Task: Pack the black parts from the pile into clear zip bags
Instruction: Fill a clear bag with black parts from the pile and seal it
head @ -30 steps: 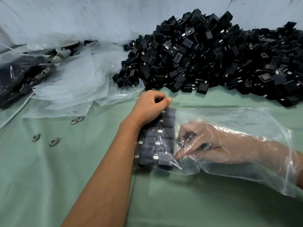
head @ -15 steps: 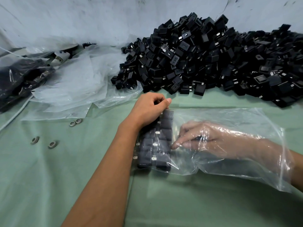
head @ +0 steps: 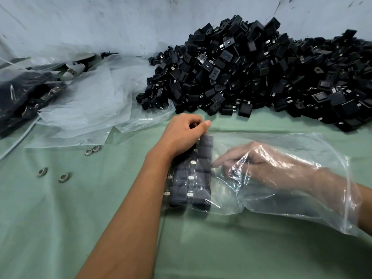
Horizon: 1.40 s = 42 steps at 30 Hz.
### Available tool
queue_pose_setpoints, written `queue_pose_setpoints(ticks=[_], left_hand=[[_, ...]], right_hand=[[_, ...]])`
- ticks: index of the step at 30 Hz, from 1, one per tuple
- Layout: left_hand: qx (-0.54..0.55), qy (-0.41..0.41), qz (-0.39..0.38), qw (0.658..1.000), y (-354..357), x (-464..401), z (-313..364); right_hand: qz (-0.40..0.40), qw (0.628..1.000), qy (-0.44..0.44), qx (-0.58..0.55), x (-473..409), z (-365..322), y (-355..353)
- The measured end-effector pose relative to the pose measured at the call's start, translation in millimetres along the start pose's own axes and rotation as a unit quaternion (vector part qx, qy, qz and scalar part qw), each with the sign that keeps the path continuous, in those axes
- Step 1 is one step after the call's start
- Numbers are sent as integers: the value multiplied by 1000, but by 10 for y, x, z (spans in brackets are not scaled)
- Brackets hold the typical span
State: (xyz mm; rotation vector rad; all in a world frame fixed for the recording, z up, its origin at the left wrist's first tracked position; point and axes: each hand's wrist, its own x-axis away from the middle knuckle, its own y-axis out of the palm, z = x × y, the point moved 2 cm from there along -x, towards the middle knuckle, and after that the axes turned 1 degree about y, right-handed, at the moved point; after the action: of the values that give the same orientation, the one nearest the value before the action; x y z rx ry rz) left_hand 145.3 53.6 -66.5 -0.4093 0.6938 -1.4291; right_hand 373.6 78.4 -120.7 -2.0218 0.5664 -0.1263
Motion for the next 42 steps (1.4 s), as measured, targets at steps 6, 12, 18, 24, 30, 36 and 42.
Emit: queue_pose_setpoints(ticks=[6, 12, 18, 24, 30, 36, 42], left_hand=[[-60, -1, -9, 998, -55, 25, 162], [-276, -32, -56, 959, 249, 230, 544], [-346, -40, -65, 935, 458, 409, 579], [-356, -39, -65, 932, 462, 418, 577], [-358, -39, -60, 931, 469, 418, 586], [-352, -41, -60, 933, 474, 411, 576], [-353, -43, -48, 933, 484, 409, 576]], right_hand=[[24, 996, 40, -75, 98, -256, -186], [23, 992, 59, -109, 249, -547, -379], [10, 995, 20, -94, 506, -611, -546], [7, 961, 155, -227, 1276, -419, -842], [334, 851, 361, -184, 1475, -283, -1307], [326, 894, 307, -21, 405, -610, -1531], [26, 918, 333, 214, -445, -374, -1165]])
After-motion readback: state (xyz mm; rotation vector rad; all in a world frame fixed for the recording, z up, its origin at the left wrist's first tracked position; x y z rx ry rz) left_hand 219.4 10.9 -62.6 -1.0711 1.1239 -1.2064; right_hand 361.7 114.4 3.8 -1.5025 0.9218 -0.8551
